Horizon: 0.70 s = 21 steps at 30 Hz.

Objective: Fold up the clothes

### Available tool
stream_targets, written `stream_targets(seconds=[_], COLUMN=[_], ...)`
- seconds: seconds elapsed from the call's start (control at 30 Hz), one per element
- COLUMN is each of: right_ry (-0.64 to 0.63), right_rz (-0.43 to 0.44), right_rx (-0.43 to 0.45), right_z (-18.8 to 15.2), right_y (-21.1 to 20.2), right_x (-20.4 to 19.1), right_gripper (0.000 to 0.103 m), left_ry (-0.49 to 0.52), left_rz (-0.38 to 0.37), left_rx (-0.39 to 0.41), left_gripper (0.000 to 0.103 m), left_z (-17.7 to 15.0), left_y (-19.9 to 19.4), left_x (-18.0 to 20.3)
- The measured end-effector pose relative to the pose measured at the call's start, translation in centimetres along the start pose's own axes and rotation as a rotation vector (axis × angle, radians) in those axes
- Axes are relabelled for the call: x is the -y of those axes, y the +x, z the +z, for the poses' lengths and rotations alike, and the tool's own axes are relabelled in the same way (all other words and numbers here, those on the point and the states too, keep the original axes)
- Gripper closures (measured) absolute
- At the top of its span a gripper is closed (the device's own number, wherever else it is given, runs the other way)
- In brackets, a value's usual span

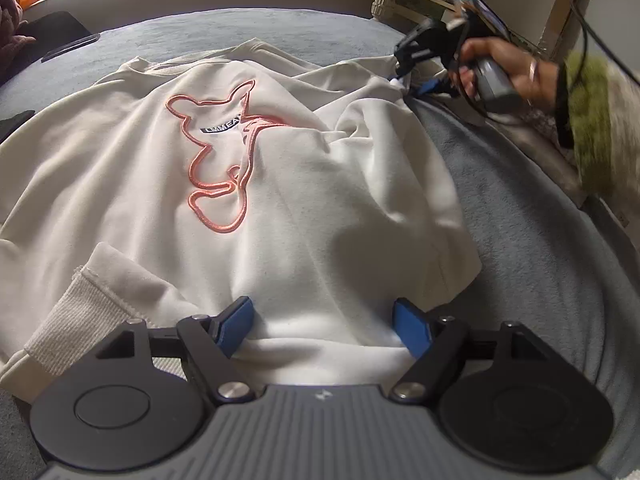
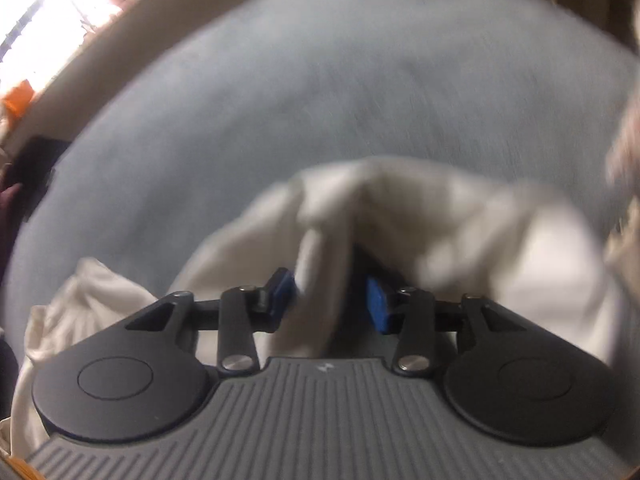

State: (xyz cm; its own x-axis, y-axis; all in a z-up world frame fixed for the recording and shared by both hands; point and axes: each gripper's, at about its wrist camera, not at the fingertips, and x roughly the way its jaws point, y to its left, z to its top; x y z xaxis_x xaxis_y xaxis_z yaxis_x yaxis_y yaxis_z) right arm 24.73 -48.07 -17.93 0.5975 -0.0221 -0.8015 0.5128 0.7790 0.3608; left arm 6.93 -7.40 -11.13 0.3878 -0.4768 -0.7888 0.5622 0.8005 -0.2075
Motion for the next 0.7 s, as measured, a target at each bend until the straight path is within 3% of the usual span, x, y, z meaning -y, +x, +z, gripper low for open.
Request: stream_targets(seconds=[0.07,0.2,0.27,0.37,0.47,0.53,0.6,0.7], right_ry=[0.019,0.02,-0.015,-0.089,-0.142,-0.173,-0.175,-0.175], right_rz=[0.039,0.131,0.171,0.263,0.393,0.459,0.486,0.527], right_rx=[0.01,0.011,0.019,0.007,-0.045,-0.067,-0.082,-0.096], right_z=[-1.6,-5.1,-7.1,-10.5,-13.4,-15.2,-16.5,-18.0], right_y=[-1.9,-6.8,-9.6,-12.9,-14.7,-15.5,-16.0,-16.5], right_x=[1.1,1.7,1.7,0.8,-0.4,-1.5,-2.7,-3.9], right_gripper=[0.041,0.038,0.038,0.038,0.037,0.037,0.037,0.037], left_ry=[-0.014,-0.047,-0.068,-0.181,-0.346,-0.427,-0.503,-0.74], left_rz=[-0.025,-0.091,-0.123,-0.11,0.022,0.182,0.321,0.411], left_rx=[0.01,0.051,0.109,0.222,0.298,0.288,0.231,0.253], left_gripper=[0.025,0.025,0.025,0.023,0.021,0.021,0.02,0.021], left_z=[0.0,0.2,0.2,0.3,0.3,0.7,1.1,0.5], left_y=[-0.3,-2.2,-4.2,-7.9,-10.4,-10.8,-10.3,-10.5], left_x=[-0.4,-1.9,-3.2,-7.3,-12.9,-16.6,-20.5,-26.4])
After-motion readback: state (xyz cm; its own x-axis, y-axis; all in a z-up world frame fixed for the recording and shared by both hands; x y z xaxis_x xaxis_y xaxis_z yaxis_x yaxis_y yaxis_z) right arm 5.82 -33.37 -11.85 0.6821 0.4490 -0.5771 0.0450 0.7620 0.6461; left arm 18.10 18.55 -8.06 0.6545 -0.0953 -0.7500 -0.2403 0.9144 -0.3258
